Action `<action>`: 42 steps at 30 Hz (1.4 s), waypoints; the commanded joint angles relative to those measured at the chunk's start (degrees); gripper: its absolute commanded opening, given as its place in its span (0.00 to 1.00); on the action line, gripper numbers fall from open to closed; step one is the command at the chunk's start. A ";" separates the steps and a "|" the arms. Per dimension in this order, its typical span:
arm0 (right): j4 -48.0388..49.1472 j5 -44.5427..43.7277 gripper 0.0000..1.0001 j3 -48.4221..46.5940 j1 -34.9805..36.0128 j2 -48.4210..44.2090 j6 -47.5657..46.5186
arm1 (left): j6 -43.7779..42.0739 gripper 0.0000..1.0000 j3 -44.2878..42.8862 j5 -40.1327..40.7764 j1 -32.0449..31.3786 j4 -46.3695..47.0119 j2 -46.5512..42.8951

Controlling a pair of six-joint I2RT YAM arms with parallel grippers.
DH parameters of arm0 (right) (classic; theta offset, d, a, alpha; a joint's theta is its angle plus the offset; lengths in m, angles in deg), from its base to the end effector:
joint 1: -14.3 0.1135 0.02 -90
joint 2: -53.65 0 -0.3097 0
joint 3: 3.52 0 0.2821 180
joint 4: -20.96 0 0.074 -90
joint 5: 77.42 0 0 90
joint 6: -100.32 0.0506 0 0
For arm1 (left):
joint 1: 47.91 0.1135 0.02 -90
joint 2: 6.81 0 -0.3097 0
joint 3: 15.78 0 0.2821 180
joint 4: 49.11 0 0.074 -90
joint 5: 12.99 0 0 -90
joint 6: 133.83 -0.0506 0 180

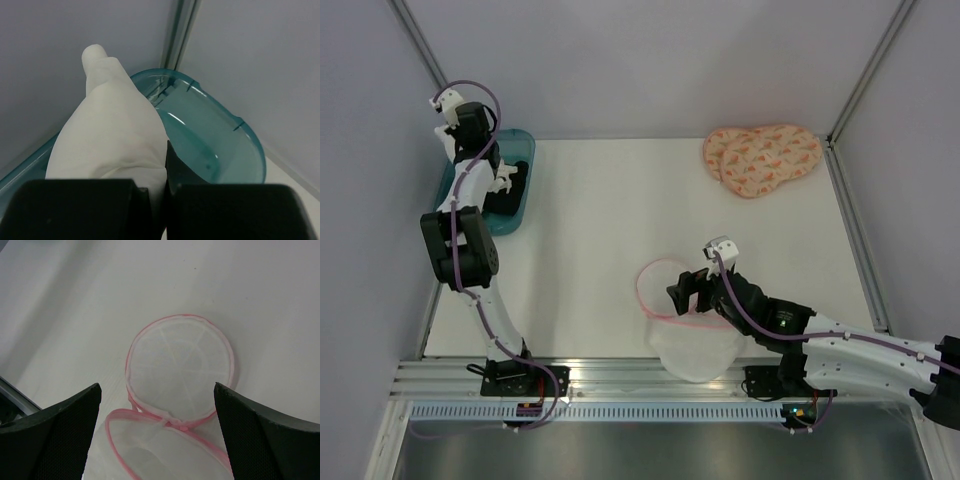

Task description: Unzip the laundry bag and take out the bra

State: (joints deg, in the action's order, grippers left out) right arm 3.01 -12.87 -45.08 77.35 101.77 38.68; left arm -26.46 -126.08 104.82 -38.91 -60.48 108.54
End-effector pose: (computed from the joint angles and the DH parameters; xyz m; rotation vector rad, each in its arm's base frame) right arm 0.1111 0.1706 0.2622 -0.3163 1.9789 0.6001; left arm 0.5371 0.1090 0.3350 -0.7378 1.6828 0.3475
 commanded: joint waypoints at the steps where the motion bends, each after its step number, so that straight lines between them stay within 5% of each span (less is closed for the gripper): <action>1: 3.56 0.58 0.98 -0.25 0.06 0.83 1.08 | -0.66 0.02 -2.88 1.98 0.76 -2.31 2.33; 8: 4.88 1.55 0.98 -0.17 -0.03 2.59 1.70 | -1.02 0.02 -7.80 -0.82 1.20 -6.88 7.78; 11: 5.15 1.72 0.98 -0.08 0.06 3.03 1.52 | 1.09 0.48 -7.72 -6.61 1.29 -8.99 6.82; 12: 5.14 1.63 0.98 0.01 -0.03 3.12 1.52 | 2.05 0.77 -7.11 -9.42 1.29 -9.17 6.03; 14: 5.23 1.72 0.98 0.01 -0.03 3.38 1.44 | 5.12 0.99 -5.26 -12.50 1.20 -8.99 3.14; 24: 4.27 -4.67 0.98 -0.16 0.06 -1.44 1.87 | 14.88 1.00 11.69 -25.52 -2.74 -3.29 -13.20; 31: -2.67 -12.60 0.98 -1.74 -0.03 -7.07 2.49 | 17.09 1.00 29.62 -23.87 -11.37 6.38 -25.96; 36: -6.10 -11.46 0.98 -0.52 -0.03 -12.95 3.89 | 15.51 1.00 20.43 -20.17 -6.39 -6.14 -20.35; 42: -6.02 -11.73 0.98 1.33 0.06 -14.37 5.13 | 17.08 0.96 22.60 -29.48 -5.21 -2.75 -22.01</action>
State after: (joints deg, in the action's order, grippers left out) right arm -2.39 -23.32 -44.60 77.35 86.97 42.50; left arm -11.60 -104.22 80.43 -42.85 -64.18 88.39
